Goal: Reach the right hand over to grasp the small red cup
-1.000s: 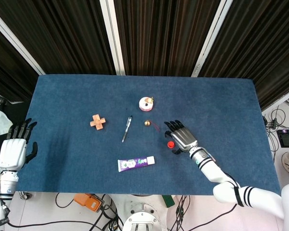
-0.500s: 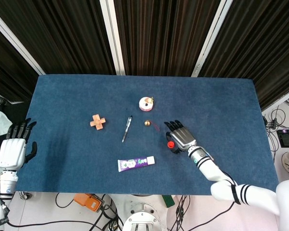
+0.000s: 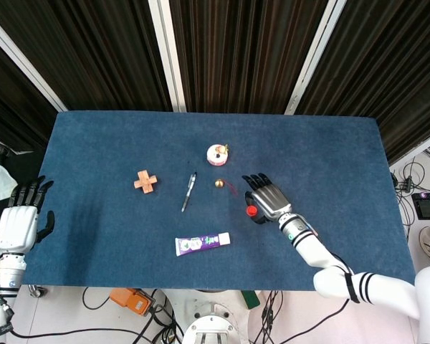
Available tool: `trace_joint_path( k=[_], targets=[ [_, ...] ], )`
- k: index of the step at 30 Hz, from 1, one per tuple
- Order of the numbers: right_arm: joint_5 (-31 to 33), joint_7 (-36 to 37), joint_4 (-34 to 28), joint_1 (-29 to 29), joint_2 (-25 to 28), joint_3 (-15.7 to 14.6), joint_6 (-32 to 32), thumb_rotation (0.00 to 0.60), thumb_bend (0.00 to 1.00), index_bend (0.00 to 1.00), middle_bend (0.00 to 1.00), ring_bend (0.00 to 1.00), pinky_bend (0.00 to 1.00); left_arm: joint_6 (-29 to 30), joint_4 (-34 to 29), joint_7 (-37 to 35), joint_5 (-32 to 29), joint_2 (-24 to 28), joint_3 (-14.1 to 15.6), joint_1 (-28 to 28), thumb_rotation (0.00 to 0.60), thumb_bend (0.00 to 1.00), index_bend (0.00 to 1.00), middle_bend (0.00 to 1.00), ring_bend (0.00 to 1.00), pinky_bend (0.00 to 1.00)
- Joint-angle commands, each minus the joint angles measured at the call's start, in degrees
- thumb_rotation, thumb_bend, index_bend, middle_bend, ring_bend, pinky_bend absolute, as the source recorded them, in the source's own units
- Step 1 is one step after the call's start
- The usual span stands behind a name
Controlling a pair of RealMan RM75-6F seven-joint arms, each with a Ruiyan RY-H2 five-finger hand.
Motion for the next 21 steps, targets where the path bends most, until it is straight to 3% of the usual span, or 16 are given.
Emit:
trace_joint_path(
  k=[1, 10, 17, 21],
  targets=[
    [-2.07, 0.78, -5.97, 0.48, 3.85, 2.40, 2.77, 0.600, 0.50, 0.61, 0.07, 0.10, 0.04, -0.04, -0.07, 0.02, -0.03, 0.02, 0.00, -0.01, 0.600, 0.53, 0.11, 0.03, 0.05, 0.04],
    [-1.78, -1.70, -23.58, 2.88, 16.11, 8.38, 4.26, 0.600, 0.50, 0.61, 0.07, 0.11, 0.06, -0.33, 0.13, -0.49, -0.33, 0.09, -0.12, -0.08, 0.600, 0.53, 0.11, 0.03, 0.05, 0.04],
    [8.15, -6.85, -32.54, 8.13, 24.75, 12.74, 1.47, 0.600, 0.50, 0.62, 0.07, 0.11, 0.06, -0.10, 0.03, -1.26, -0.47, 0.21, -0.38, -0.02, 0.600, 0.53, 0.11, 0.03, 0.05, 0.04],
    [14.07, -9.59, -34.99, 11.30, 27.77, 13.28, 0.95, 0.600, 0.50, 0.63, 0.08, 0.11, 0.06, -0.02, 0.11, -1.08, -0.13, 0.15, -0.27, -0.07, 0.600, 0.53, 0.11, 0.03, 0.05, 0.04]
  ],
)
